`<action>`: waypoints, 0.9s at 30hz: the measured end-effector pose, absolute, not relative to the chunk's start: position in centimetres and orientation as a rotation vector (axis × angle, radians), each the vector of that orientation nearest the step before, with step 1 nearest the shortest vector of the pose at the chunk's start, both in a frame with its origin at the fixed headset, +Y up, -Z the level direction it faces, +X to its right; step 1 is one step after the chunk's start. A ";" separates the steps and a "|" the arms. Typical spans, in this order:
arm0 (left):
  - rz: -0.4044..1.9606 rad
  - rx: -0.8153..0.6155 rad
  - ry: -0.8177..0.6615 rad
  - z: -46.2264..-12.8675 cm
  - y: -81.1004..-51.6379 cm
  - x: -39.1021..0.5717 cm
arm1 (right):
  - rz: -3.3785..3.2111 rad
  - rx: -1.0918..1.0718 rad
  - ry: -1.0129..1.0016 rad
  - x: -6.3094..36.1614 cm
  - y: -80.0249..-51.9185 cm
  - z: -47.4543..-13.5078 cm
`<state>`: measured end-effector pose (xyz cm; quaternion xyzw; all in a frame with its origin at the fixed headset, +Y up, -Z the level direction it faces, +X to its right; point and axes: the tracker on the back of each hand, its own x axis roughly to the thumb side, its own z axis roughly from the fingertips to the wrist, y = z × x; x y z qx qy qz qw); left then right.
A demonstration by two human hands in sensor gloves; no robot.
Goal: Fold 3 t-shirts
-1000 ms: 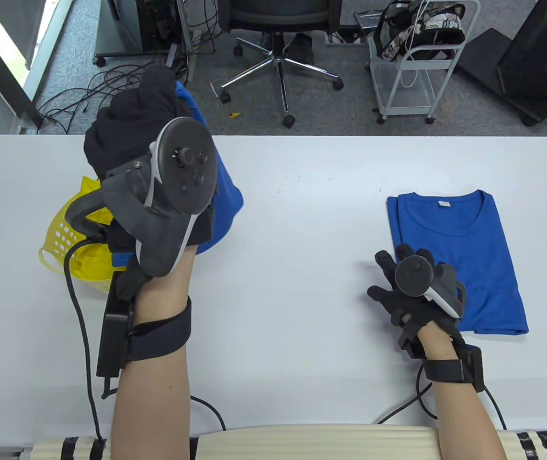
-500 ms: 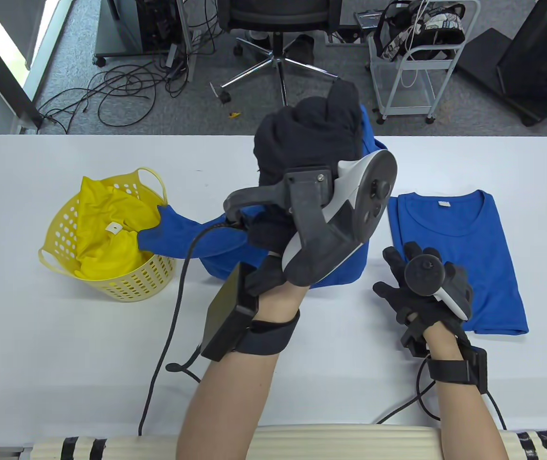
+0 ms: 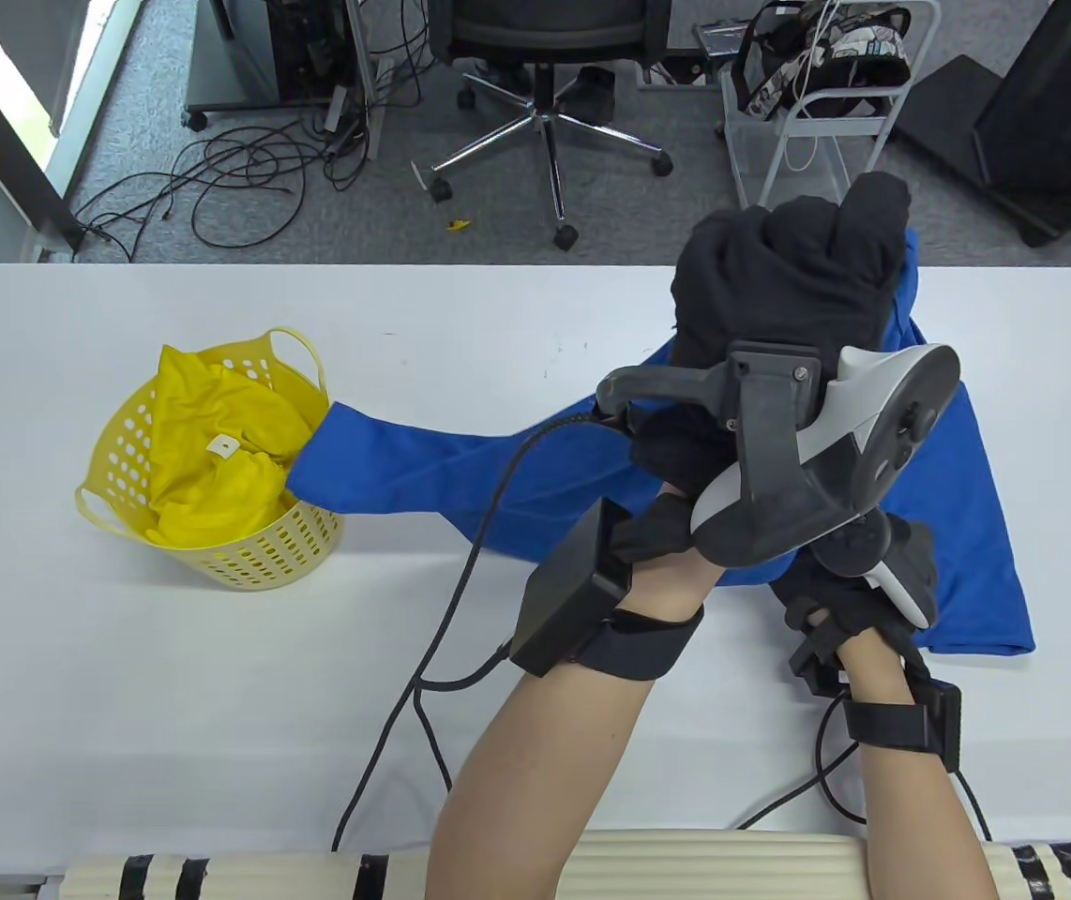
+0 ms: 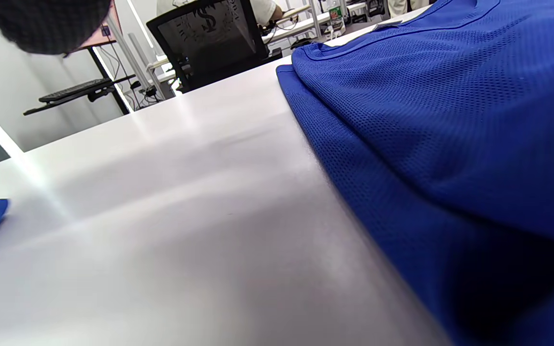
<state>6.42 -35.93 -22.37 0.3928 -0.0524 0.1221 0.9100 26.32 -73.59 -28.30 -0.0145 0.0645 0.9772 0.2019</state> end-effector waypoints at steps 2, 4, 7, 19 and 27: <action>0.178 0.747 -0.055 -23.6 -36.7 5.6 | 2.723 -0.040 0.175 26.4 -73.5 -28.3; 0.121 0.697 -0.002 -24.8 -37.7 4.3 | 2.718 -0.040 0.172 26.5 -73.5 -28.2; 0.061 0.609 0.089 -26.7 -39.7 1.2 | 2.711 -0.051 0.173 26.7 -73.5 -28.2; -0.143 0.144 0.288 -30.4 -49.8 -10.4 | 2.684 0.119 -0.098 23.8 -70.6 -26.9; -0.159 0.118 0.284 -29.5 -52.1 -13.2 | 3.157 0.569 0.547 14.6 -75.5 -26.5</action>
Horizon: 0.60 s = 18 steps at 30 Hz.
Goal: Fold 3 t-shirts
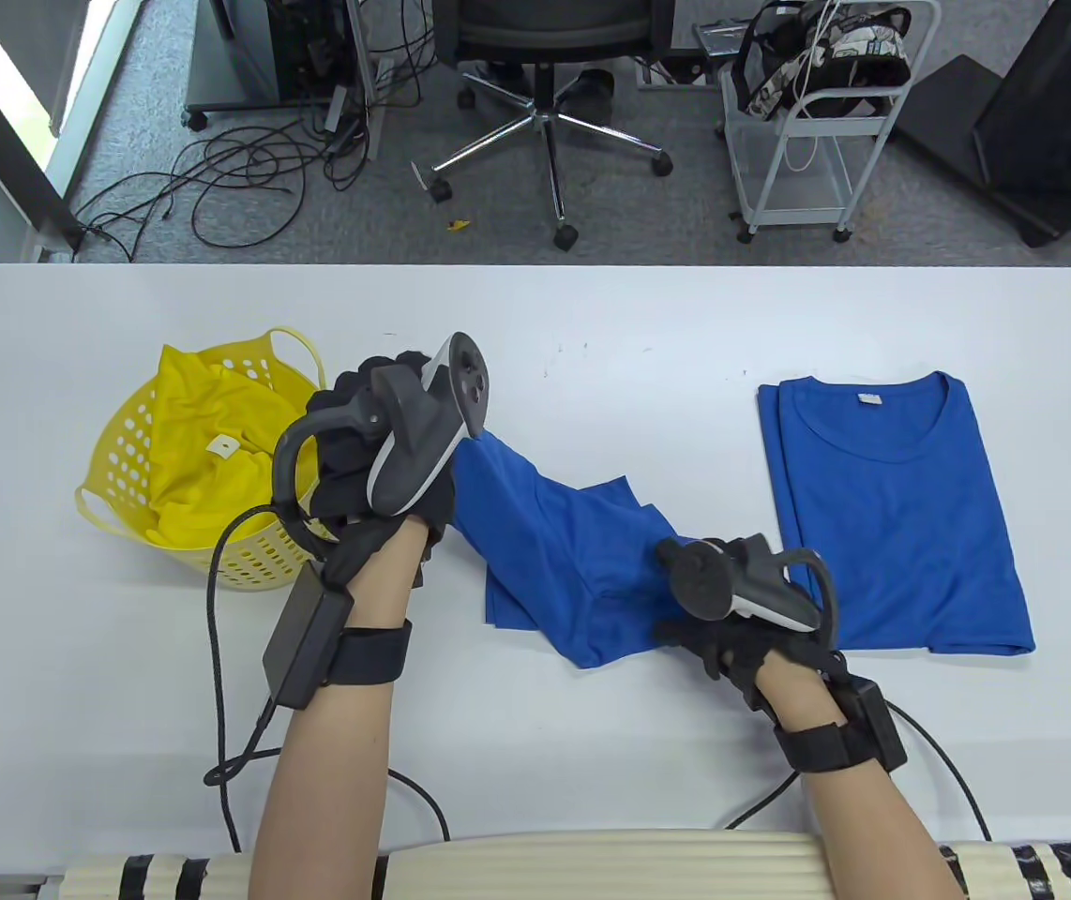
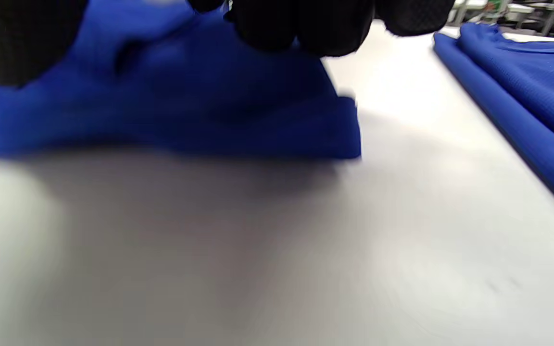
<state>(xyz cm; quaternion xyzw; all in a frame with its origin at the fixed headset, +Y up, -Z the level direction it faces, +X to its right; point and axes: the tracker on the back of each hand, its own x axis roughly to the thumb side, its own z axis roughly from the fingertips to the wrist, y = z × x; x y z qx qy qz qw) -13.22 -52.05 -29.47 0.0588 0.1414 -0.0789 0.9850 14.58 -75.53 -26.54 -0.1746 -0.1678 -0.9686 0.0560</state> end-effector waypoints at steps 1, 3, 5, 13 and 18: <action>-0.153 0.123 0.277 -29.2 -52.0 -13.5 | -2.906 -0.525 -0.528 14.3 -76.1 -26.6; -0.139 0.127 0.270 -28.7 -51.9 -14.0 | -2.859 -0.493 -0.509 14.1 -76.7 -26.8; -0.121 0.139 0.265 -28.3 -51.7 -14.6 | -2.935 -0.470 -0.418 14.1 -76.4 -26.8; -0.076 0.143 0.271 -26.3 -51.0 -16.7 | -2.966 -0.438 -0.248 15.5 -74.0 -27.3; -0.058 0.190 0.241 -24.8 -50.4 -17.0 | -3.270 -0.190 0.050 21.4 -64.3 -27.9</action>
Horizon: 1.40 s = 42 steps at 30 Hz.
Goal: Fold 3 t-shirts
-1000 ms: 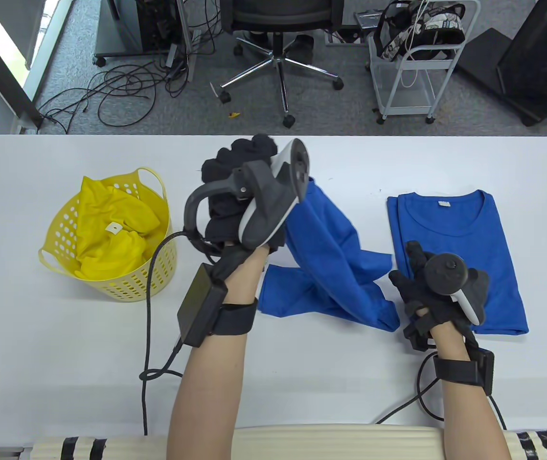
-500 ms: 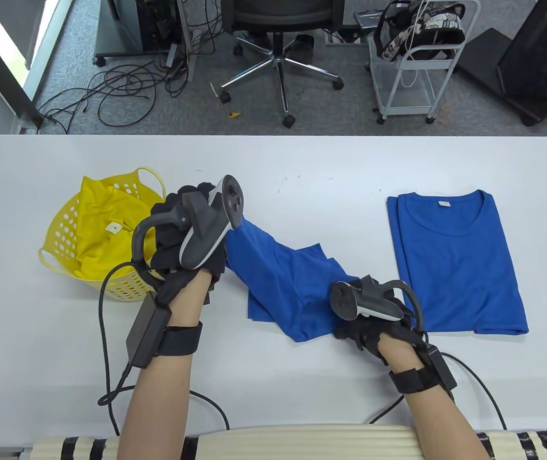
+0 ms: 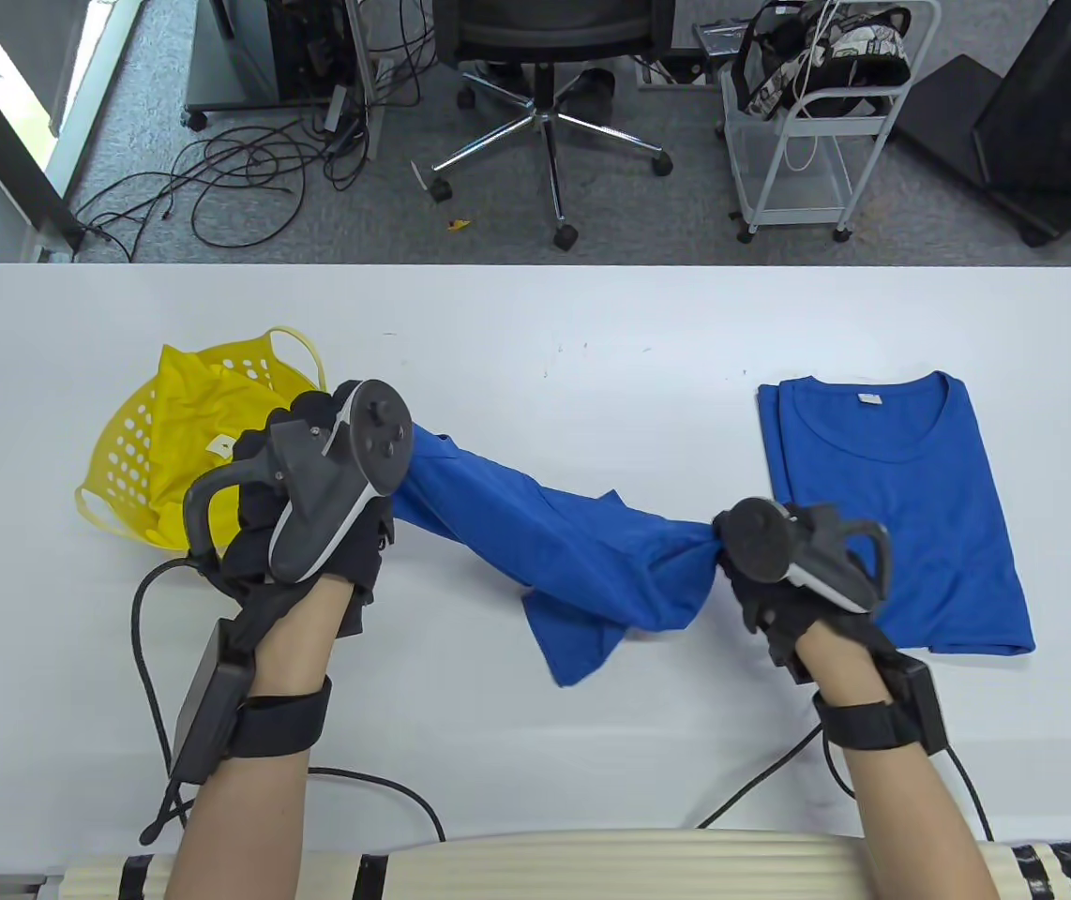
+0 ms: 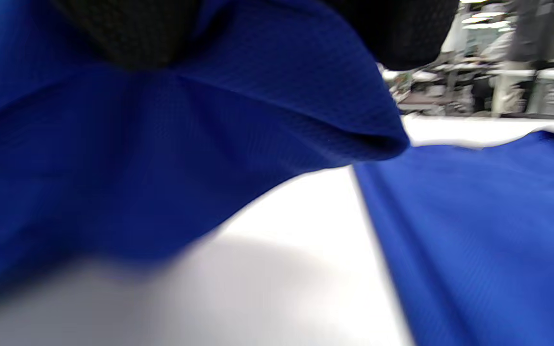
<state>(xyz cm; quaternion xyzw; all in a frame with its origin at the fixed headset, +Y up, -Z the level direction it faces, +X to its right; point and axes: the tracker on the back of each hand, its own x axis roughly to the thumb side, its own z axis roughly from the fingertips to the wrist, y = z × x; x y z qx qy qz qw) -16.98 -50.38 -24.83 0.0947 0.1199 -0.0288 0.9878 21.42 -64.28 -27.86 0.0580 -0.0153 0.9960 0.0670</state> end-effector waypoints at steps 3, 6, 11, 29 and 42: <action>-0.059 0.171 0.219 -24.4 -51.0 -16.5 | 3.046 0.025 -0.184 24.7 -58.2 -28.1; -0.064 0.112 0.200 -24.6 -52.9 -15.8 | 3.109 -0.117 -0.155 26.5 -56.4 -28.8; -0.084 -0.017 0.158 -26.1 -59.9 -14.6 | 3.186 -0.260 -0.086 28.1 -60.0 -31.3; 0.048 -0.153 0.204 -27.9 -72.7 -18.2 | 3.120 0.156 -0.293 21.9 -67.3 -29.3; -0.135 -0.291 0.188 -27.0 -75.0 -19.9 | 3.301 0.272 0.165 20.5 -74.6 -27.5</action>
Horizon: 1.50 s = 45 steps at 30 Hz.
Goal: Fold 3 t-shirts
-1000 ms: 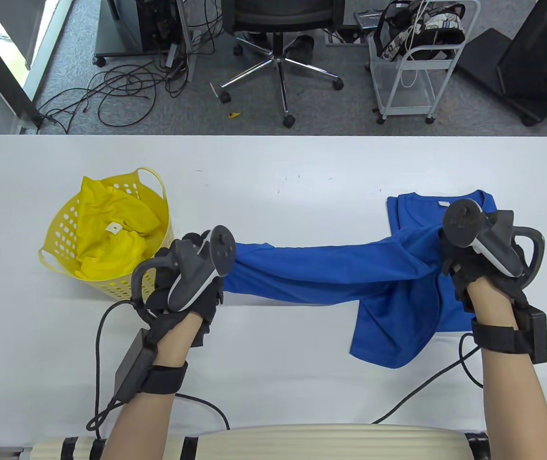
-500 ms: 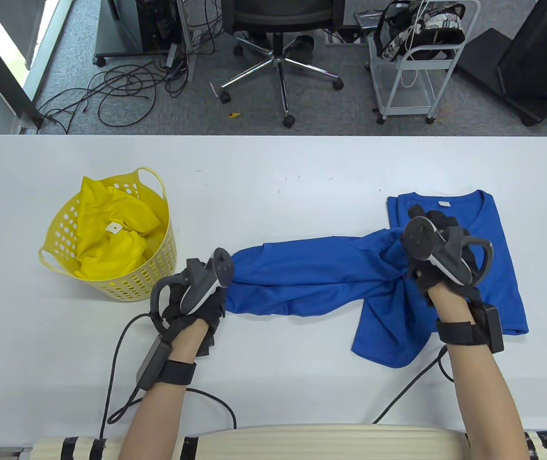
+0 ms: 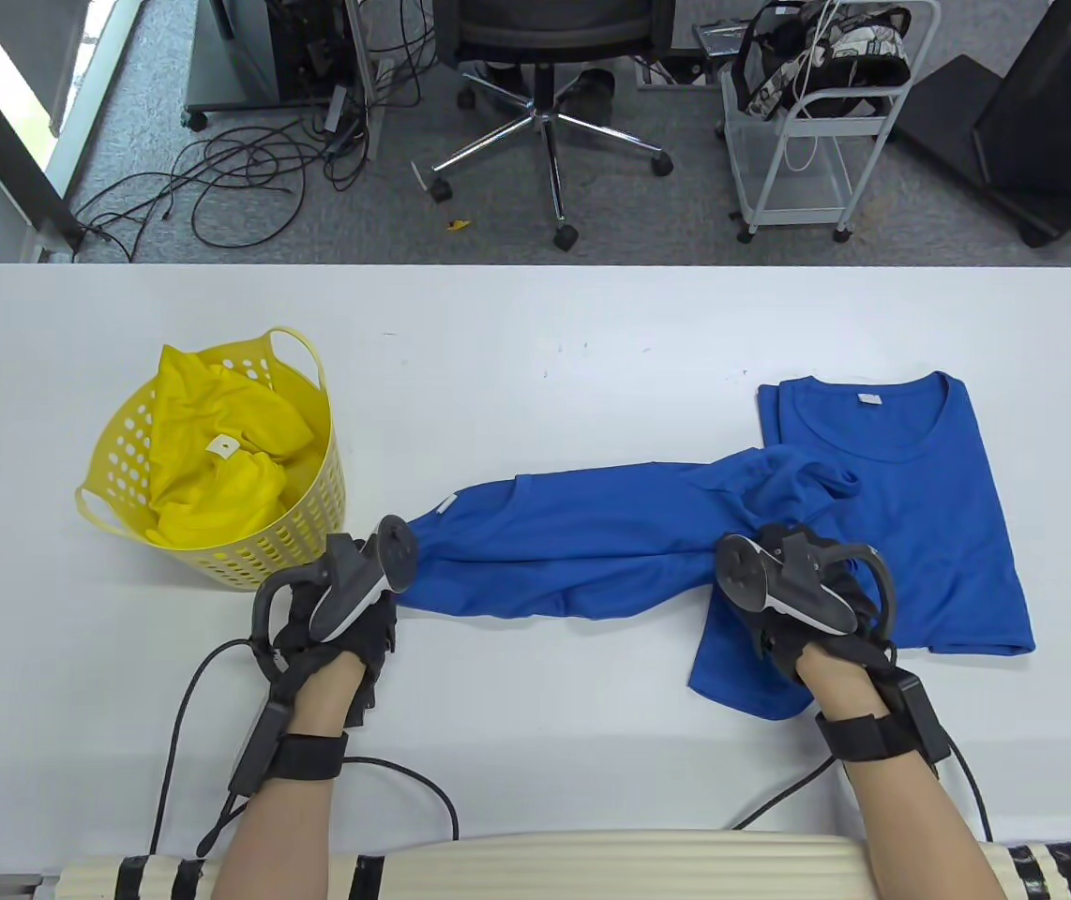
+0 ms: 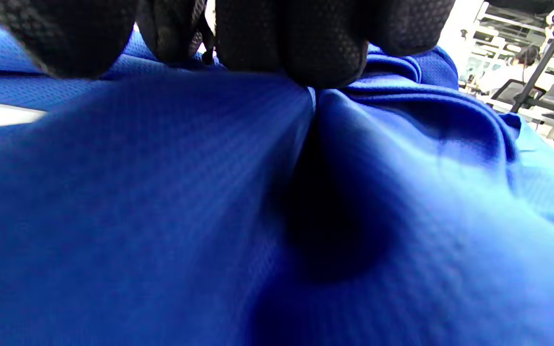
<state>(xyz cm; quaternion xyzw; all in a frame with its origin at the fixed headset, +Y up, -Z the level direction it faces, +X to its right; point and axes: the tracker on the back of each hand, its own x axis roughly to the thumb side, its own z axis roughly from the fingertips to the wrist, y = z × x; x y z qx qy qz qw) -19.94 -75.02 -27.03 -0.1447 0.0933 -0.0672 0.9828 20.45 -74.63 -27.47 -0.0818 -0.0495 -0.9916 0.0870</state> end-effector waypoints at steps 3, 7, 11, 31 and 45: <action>-0.182 -0.364 0.202 -27.4 -75.9 -19.9 | -2.941 -0.234 -0.186 20.9 -75.3 -27.7; -0.226 -0.361 0.176 -27.3 -75.6 -19.4 | -2.912 -0.243 -0.192 21.1 -75.6 -27.9; -0.183 -0.273 0.171 -27.0 -74.7 -19.8 | -2.930 -0.237 -0.199 21.3 -75.6 -28.0; -0.296 -0.364 0.223 -27.5 -76.2 -20.5 | -2.950 -0.241 -0.230 21.3 -75.9 -27.8; -0.065 -0.198 0.132 -26.1 -71.9 -17.3 | -3.183 -0.149 -0.196 24.1 -73.0 -26.9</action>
